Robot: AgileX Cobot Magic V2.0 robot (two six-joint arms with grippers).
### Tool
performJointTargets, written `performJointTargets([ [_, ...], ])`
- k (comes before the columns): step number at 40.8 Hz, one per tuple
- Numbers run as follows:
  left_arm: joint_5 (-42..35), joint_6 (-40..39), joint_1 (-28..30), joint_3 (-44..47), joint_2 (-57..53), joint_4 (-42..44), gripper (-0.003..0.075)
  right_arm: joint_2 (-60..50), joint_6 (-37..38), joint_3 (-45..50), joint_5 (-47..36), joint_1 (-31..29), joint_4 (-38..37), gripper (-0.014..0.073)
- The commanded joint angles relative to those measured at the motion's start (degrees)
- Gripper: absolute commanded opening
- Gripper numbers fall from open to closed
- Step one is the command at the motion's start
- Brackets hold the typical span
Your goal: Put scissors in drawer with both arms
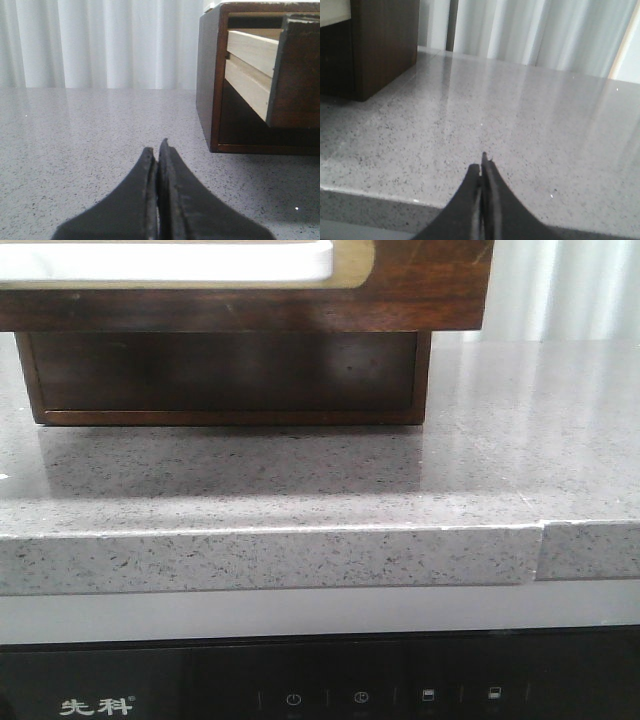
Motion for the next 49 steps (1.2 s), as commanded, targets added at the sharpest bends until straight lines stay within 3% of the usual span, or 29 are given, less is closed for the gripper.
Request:
performJointTargets([
  [1, -4.88, -0.57, 0.1, 1.41, -1.07, -0.49, -0.002, -0.99, -0.18, 0.05, -6.86, -0.35, -0.86, -0.0068],
  [10, -4.88, -0.57, 0.1, 1.41, -1.07, -0.49, -0.002, -0.93, -0.18, 0.05, -6.77, -0.35, -0.86, -0.0068],
  [18, -4.88, -0.57, 0.1, 1.41, -1.07, -0.49, -0.002, -0.93, 0.11, 0.05, -6.73, -0.35, 3.89, -0.0068],
  [35, -4.88, -0.57, 0.1, 1.41, -1.07, -0.49, -0.002, -0.98, 0.91, 0.05, -7.91, -2.77, 3.89, -0.0066],
  [49, -4.88, -0.57, 0.1, 1.41, -1.07, -0.49, -0.002, -0.98, 6.13, 0.05, -7.99, -2.44, -1.11, -0.0066],
])
